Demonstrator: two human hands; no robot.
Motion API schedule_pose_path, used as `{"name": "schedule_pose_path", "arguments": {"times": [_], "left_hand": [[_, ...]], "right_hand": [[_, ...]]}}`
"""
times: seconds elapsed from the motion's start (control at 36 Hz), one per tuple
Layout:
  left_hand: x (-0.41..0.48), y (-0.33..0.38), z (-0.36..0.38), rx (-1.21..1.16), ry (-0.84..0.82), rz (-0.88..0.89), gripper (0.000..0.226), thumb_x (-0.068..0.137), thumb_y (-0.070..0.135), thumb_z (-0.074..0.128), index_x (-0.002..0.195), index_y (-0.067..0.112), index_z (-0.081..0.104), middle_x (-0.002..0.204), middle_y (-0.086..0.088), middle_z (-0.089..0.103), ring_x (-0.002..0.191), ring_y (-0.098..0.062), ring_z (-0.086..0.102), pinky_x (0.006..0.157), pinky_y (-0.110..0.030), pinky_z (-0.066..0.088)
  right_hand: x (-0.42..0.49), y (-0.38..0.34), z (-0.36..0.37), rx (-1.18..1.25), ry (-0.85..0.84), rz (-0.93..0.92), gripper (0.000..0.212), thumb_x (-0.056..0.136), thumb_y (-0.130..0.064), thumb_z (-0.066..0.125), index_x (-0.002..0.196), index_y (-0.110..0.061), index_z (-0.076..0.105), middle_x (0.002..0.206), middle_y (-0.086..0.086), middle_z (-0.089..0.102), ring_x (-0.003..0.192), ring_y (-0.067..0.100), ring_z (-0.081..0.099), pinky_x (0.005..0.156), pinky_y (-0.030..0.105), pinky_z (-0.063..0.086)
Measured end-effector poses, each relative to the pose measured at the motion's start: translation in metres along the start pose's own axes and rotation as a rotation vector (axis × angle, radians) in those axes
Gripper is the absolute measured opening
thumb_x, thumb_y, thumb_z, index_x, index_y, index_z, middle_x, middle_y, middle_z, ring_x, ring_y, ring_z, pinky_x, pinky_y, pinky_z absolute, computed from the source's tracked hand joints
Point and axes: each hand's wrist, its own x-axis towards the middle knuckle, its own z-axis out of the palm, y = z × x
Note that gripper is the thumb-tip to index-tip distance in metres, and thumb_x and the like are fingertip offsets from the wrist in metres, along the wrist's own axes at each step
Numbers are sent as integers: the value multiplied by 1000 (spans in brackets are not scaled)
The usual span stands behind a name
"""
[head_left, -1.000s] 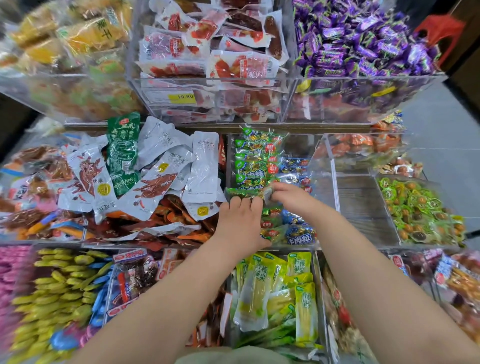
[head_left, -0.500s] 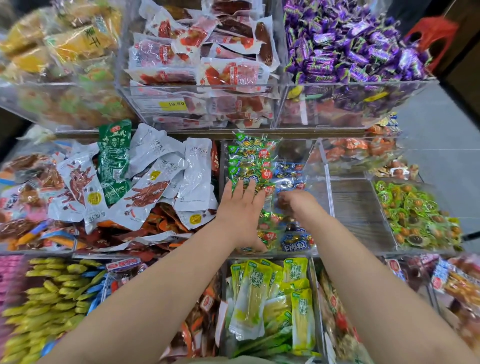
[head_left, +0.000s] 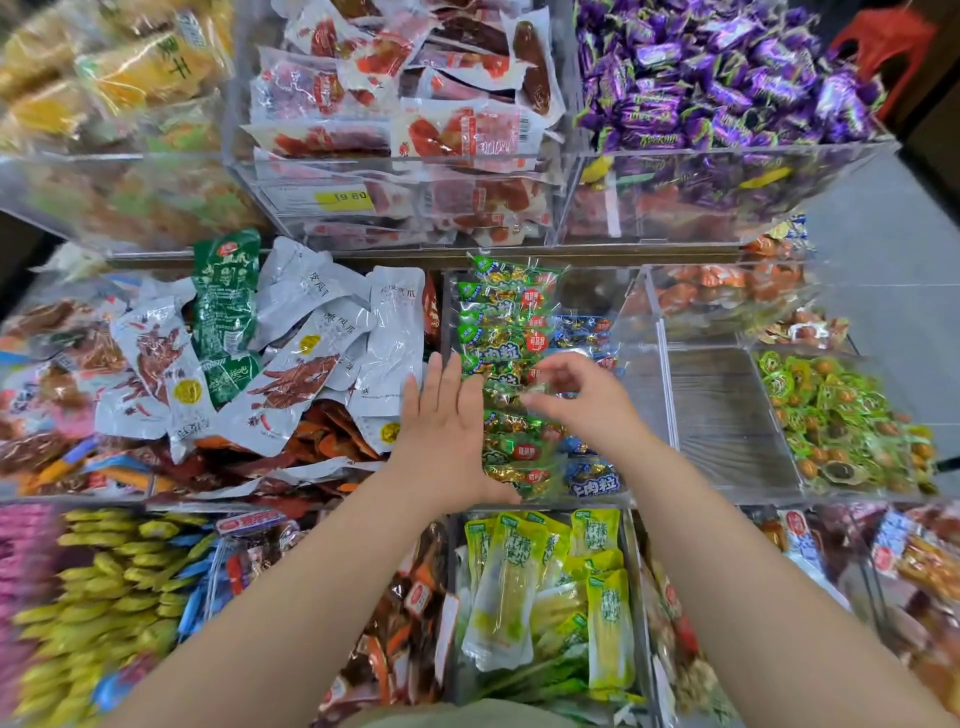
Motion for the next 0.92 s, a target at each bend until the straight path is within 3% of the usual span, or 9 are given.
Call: {"name": "schedule_pose_path", "arguments": {"times": [0.14,0.22,0.33,0.42,0.47,0.58,0.67,0.78,0.92], "left_hand": [[-3,7,-1,-4,93,97,110,68,74,63,145,15,12,153,-11,2,145,-32,-8,114,-52,-14],[-1,11,0,9,129,126,102,69,71,63,142,15,20,144,-9,7,139,-31,0,113,-51,-16],[7,11,-3,-6,49,167,92,69,68,63,136,13,31,148,-10,17,142,-29,7,116,-50,-11],[13,11,-9,-58,-40,186,80,67,64,67,121,14,36,115,-5,50,127,-28,41,118,-49,6],[14,11,-11,-80,-62,169,72,65,63,70,108,18,33,90,3,45,106,-25,52,115,-50,17],[13,9,-7,-70,-56,134,84,63,66,69,121,17,34,93,3,42,103,-25,51,107,-50,29],[13,6,-3,-40,-32,139,89,63,69,66,132,18,38,114,1,54,112,-25,49,107,-50,28],[13,5,-1,-34,13,154,78,64,70,65,124,22,48,114,1,55,111,-24,48,98,-43,33],[12,6,-2,-14,67,170,71,63,70,66,111,20,50,103,2,54,99,-22,43,74,-34,28]], "right_hand": [[1,-5,-7,1,11,-27,20,76,-16,76,69,-26,60,69,-7,62,66,5,56,65,23,48],[0,-6,-27,216,79,2,23,79,-9,72,67,-25,61,76,2,67,76,16,64,76,30,53],[-1,-10,-48,725,221,94,24,88,-1,59,71,-17,51,75,3,57,68,13,62,68,30,57],[-2,-6,-49,996,297,195,23,93,-1,51,77,-16,43,75,4,58,63,11,61,57,24,55],[-4,1,-43,1049,292,227,17,93,1,51,86,-15,47,82,5,58,67,13,60,60,22,54],[-5,21,-26,711,200,223,31,88,5,55,107,-19,50,87,0,53,74,13,54,66,23,48],[-3,26,-20,210,77,225,20,78,0,62,81,-20,56,73,-1,56,68,18,51,63,30,41],[2,19,-16,364,-47,234,18,81,-23,71,70,-21,57,79,-4,62,79,13,62,69,28,52],[5,-1,-14,210,-1,57,38,88,-10,61,56,-21,45,64,-5,47,62,7,49,59,19,48]]}}
